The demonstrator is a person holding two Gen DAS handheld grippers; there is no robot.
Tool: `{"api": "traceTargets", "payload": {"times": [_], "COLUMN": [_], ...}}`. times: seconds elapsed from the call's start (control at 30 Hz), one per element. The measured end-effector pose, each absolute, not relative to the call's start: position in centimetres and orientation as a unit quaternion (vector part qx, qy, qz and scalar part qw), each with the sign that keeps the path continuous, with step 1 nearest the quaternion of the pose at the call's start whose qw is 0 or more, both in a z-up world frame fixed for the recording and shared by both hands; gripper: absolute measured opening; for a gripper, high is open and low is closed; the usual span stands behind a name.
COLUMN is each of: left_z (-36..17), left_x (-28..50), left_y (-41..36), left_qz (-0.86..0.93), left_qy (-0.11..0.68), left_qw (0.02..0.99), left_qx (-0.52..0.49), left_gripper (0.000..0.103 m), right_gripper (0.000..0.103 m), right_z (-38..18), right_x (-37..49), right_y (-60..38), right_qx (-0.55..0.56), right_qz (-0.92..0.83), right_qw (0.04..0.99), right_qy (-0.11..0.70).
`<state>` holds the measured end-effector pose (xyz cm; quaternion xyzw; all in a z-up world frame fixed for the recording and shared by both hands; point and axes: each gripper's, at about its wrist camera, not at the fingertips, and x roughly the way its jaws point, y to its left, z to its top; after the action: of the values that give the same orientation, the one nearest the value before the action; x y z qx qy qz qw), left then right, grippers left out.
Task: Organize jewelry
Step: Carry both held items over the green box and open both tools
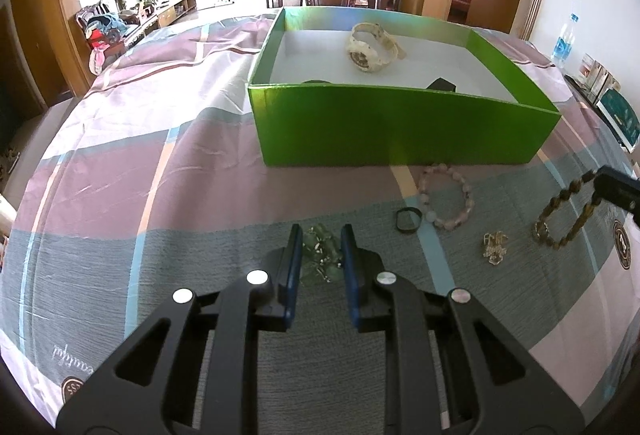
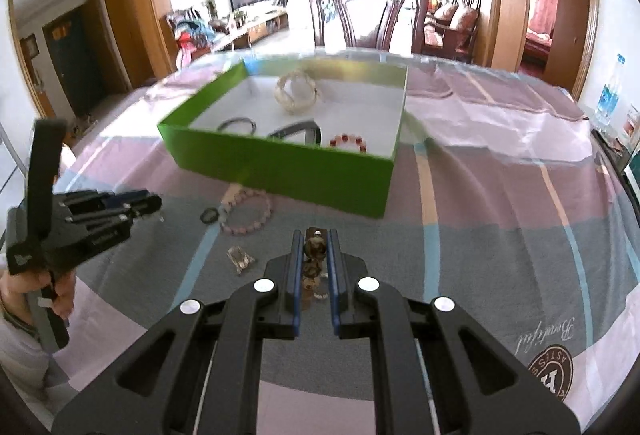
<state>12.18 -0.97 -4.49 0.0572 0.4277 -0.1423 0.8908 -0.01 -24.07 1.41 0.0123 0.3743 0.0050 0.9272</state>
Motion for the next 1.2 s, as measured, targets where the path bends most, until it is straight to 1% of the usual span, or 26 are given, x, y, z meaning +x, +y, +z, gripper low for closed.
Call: {"api": "traceTargets", "payload": {"times": [0.17, 0.27, 0.37, 0.53, 0.67, 0.73, 0.8, 1.0, 1.03, 1.07, 1.1, 1.13, 1.17, 1.2], "left_z": [-4.6, -3.7, -2.0, 2.1, 6.3, 7.0, 6.7, 2.2, 1.7, 1.4, 1.3, 1.3, 1.4, 1.6], "left_x": [12.0, 11.7, 11.2, 12.7, 15.1, 16.6, 18.8, 23.6, 23.9, 24.0, 23.9, 23.6, 23.1, 22.6], "left_y": [-1.2, -1.1, -1.6, -2.2, -2.6, -3.0, -3.7, -5.5, -5.6, -5.6, -5.5, -5.2, -4.9, -4.8], "left_qz": [-0.143, -0.146, -0.161, -0.185, -0.165, -0.166, -0.169, -0.168, -0.167, -0.163, -0.159, -0.158, -0.159, -0.160], "left_qy": [0.425, 0.419, 0.406, 0.395, 0.335, 0.328, 0.336, 0.391, 0.397, 0.399, 0.399, 0.397, 0.392, 0.391], "left_qw": [0.891, 0.894, 0.897, 0.897, 0.924, 0.927, 0.924, 0.904, 0.901, 0.901, 0.902, 0.903, 0.906, 0.906], "left_qx": [0.063, 0.057, 0.061, 0.068, 0.078, 0.074, 0.064, 0.049, 0.049, 0.047, 0.044, 0.038, 0.032, 0.033], "left_gripper": [0.019, 0.020, 0.020, 0.020, 0.020, 0.020, 0.020, 0.020, 0.022, 0.032, 0.042, 0.056, 0.057, 0.057], "right_gripper": [0.011, 0.011, 0.011, 0.011, 0.011, 0.011, 0.011, 0.012, 0.018, 0.024, 0.040, 0.054, 0.056, 0.056], "right_z": [0.0, 0.6, 2.2, 6.4, 9.4, 9.7, 8.9, 4.4, 4.0, 3.9, 4.1, 4.3, 4.8, 5.2], "right_x": [0.9, 0.7, 0.8, 2.4, 5.2, 7.3, 9.5, 13.9, 14.0, 13.7, 13.2, 12.6, 11.5, 10.7], "right_y": [-23.7, -23.9, -24.1, -23.7, -24.2, -24.5, -24.8, -24.4, -24.5, -24.6, -24.7, -24.6, -24.5, -24.3], "right_qx": [0.002, 0.015, 0.029, -0.011, -0.004, 0.004, 0.016, 0.018, 0.023, 0.029, 0.034, 0.037, 0.036, 0.028], "right_qz": [-0.008, -0.014, -0.002, -0.014, -0.024, -0.029, -0.031, -0.035, -0.030, -0.025, -0.023, -0.024, -0.027, -0.027], "right_qw": [0.915, 0.918, 0.919, 0.929, 0.940, 0.940, 0.936, 0.916, 0.915, 0.915, 0.916, 0.919, 0.923, 0.925], "right_qy": [0.403, 0.395, 0.392, 0.370, 0.339, 0.339, 0.351, 0.398, 0.401, 0.402, 0.398, 0.391, 0.382, 0.378]}}
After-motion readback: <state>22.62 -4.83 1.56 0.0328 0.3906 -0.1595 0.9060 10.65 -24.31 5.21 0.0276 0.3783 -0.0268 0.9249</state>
